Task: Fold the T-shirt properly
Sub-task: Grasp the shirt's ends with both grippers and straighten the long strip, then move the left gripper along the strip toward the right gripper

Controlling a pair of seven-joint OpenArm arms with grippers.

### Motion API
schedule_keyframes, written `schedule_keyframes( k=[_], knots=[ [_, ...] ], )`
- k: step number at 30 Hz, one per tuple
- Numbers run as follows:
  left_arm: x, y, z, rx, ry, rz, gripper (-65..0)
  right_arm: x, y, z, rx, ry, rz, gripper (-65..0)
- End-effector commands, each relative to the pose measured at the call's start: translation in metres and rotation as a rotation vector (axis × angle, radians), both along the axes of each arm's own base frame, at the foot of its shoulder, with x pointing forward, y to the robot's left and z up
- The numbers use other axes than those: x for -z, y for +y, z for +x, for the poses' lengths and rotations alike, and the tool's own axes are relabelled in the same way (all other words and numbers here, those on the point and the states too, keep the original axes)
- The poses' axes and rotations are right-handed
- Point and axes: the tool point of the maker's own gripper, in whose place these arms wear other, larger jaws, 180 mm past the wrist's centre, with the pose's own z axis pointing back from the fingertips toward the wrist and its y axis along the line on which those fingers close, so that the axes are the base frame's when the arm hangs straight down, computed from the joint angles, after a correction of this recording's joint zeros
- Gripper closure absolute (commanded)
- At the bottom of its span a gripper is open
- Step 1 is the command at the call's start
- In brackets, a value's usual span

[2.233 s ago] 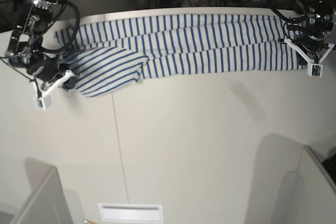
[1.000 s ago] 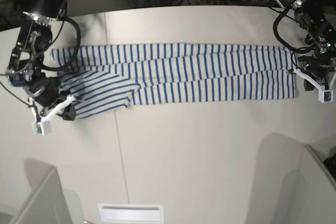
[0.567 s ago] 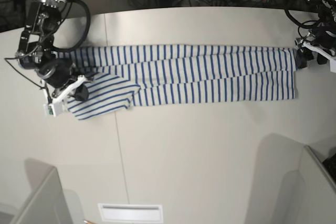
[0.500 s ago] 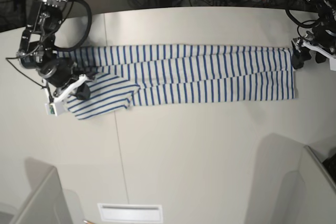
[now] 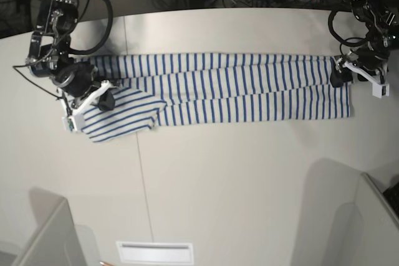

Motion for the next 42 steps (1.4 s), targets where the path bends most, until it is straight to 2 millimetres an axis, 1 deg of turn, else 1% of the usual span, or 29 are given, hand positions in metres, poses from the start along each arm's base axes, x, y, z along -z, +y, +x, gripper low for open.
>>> schedule_keyframes(
  k=[1,2,3,4,6,9,11,12,14,16,19,22,24,28,29,31,38,39,42],
  knots=[
    [-0.009,0.006,0.006,0.016,-0.027,0.031,-56.4,-0.017,-0.003,0.011,0.004,-0.065,0.004,0.0],
    [-0.001,-0.001,0.004,0.028,-0.007,0.016,-54.0,-0.016,-0.003,0.011,0.006,-0.064,0.003,0.0],
    [0.006,-0.005,0.002,0.039,0.012,0.004,-50.2,-0.016,-0.003,0.011,0.006,-0.064,0.003,0.0],
    [0.014,-0.01,0.0,0.048,0.031,-0.014,-45.6,-0.016,-0.003,0.01,0.006,-0.062,0.003,0.0],
    [0.026,-0.013,-0.006,0.05,0.065,-0.04,-35.1,-0.014,-0.003,0.008,0.006,-0.054,0.003,0.0],
    [0.034,-0.014,-0.01,0.038,0.081,-0.063,-18.9,-0.013,-0.003,0.006,0.006,-0.052,0.005,0.0],
    [0.035,-0.013,-0.01,0.032,0.083,-0.068,-4.6,-0.012,-0.003,0.006,0.006,-0.05,0.005,0.0],
    [0.034,-0.012,-0.009,0.033,0.081,-0.063,0.0,-0.012,-0.003,0.006,0.007,-0.05,0.005,0.0],
    [0.026,-0.006,0.0,0.032,0.051,-0.046,0.0,-0.01,-0.004,0.003,0.008,-0.043,0.005,0.0],
    [0.019,0.0,0.009,0.023,0.007,-0.03,0.0,-0.009,0.001,0.002,0.009,-0.04,0.018,0.0],
    [0.007,0.009,0.015,0.02,-0.034,0.004,0.0,-0.006,-0.002,-0.002,0.024,-0.032,0.024,0.0],
    [-0.013,0.017,0.019,0.043,-0.067,0.067,0.0,-0.005,-0.005,-0.003,0.058,-0.031,0.04,0.0],
    [-0.028,0.017,0.021,0.067,-0.098,0.115,0.0,-0.006,-0.012,-0.004,0.091,-0.034,0.048,0.0],
    [-0.062,0.01,0.027,0.104,-0.176,0.212,0.0,-0.007,-0.02,-0.004,0.131,-0.04,0.057,0.0],
    [-0.068,0.002,0.03,0.125,-0.184,0.227,0.0,-0.007,-0.021,-0.004,0.134,-0.04,0.057,0.0],
    [-0.071,-0.014,0.032,0.166,-0.185,0.244,0.0,-0.007,-0.022,-0.004,0.136,-0.041,0.056,0.0],
    [-0.081,-0.103,0.042,0.318,-0.213,0.231,0.0,-0.007,-0.021,-0.003,0.136,-0.042,0.058,0.0],
    [-0.081,-0.118,0.043,0.343,-0.216,0.219,0.0,-0.007,-0.021,-0.003,0.136,-0.042,0.058,0.0],
    [-0.075,-0.152,0.043,0.385,-0.207,0.176,0.0,-0.007,-0.021,-0.003,0.136,-0.042,0.058,0.0]
  ],
)
